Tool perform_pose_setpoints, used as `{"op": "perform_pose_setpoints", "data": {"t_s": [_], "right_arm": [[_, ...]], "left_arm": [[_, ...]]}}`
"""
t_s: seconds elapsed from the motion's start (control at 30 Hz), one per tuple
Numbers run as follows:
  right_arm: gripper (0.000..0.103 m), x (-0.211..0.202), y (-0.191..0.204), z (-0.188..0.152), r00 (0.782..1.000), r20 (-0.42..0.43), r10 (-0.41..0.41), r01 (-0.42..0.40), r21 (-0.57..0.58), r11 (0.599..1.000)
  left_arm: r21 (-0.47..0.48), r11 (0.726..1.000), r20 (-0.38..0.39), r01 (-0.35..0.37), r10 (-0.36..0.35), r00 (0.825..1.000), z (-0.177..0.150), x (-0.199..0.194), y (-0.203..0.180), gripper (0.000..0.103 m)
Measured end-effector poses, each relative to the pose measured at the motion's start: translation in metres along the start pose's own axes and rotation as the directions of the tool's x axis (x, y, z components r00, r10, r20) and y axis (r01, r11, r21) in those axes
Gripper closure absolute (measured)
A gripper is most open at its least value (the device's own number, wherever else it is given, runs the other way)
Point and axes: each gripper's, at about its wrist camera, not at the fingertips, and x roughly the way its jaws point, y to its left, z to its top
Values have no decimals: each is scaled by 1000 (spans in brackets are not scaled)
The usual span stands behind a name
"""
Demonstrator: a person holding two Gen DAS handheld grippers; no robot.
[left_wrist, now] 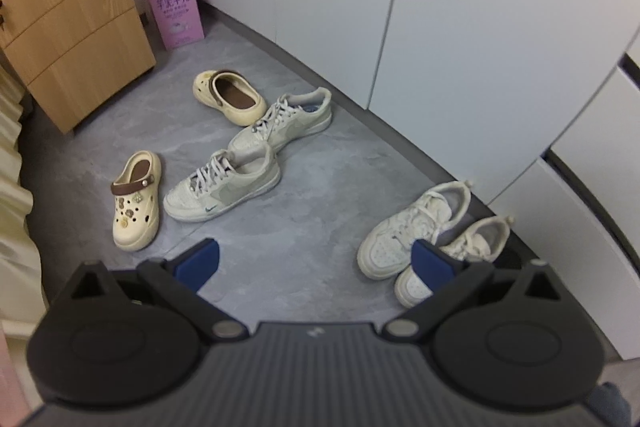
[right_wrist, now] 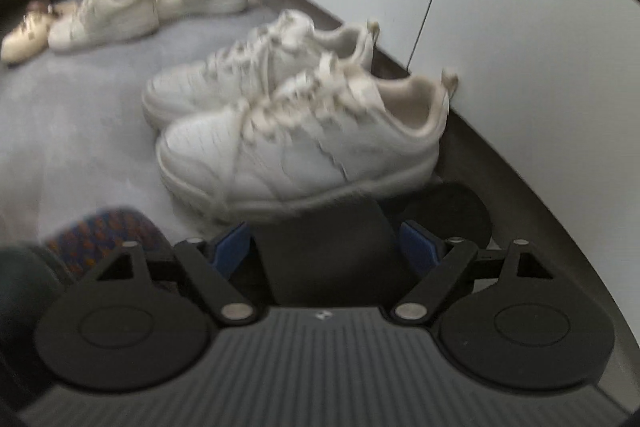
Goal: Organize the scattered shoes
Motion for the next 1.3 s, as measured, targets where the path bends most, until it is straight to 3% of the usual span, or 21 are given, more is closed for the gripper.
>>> {"op": "perform_pose_setpoints", "data": {"t_s": [0.1, 0.27, 0.4, 0.5, 0.63, 0.8, 1.03, 1.3], "right_arm": [[18, 16, 0, -2, 997, -20, -68, 68, -34, 997], [13, 18, -27, 0, 995, -18, -99, 101, 156, 983], [13, 6, -36, -4, 990, -14, -137, 136, 235, 962], [13, -4, -41, -15, 994, -19, -106, 107, 259, 960], [13, -12, -47, -32, 992, -66, -104, 119, 297, 948], [13, -32, -53, -43, 994, -59, -91, 105, 313, 944], [13, -30, -40, -38, 998, -36, -44, 52, 285, 957], [13, -25, -19, -30, 1000, -14, 3, 1, 240, 971]], "left_arm": [[29, 999, 9, 37, -38, 999, -13, -11, -22, 0], [90, 987, -37, 132, -129, 991, -29, -16, -51, 0], [46, 981, -78, 189, -186, 980, -31, -14, -51, 0], [10, 978, -87, 207, -206, 975, -29, -14, -48, 0], [-3, 977, -87, 213, -212, 973, -31, -17, -43, 0], [-2, 974, -90, 228, -227, 970, -32, -17, -43, 0], [-2, 971, -77, 239, -239, 968, -30, -21, -44, 0], [-4, 983, -58, 185, -185, 981, -27, -21, -43, 0]]}}
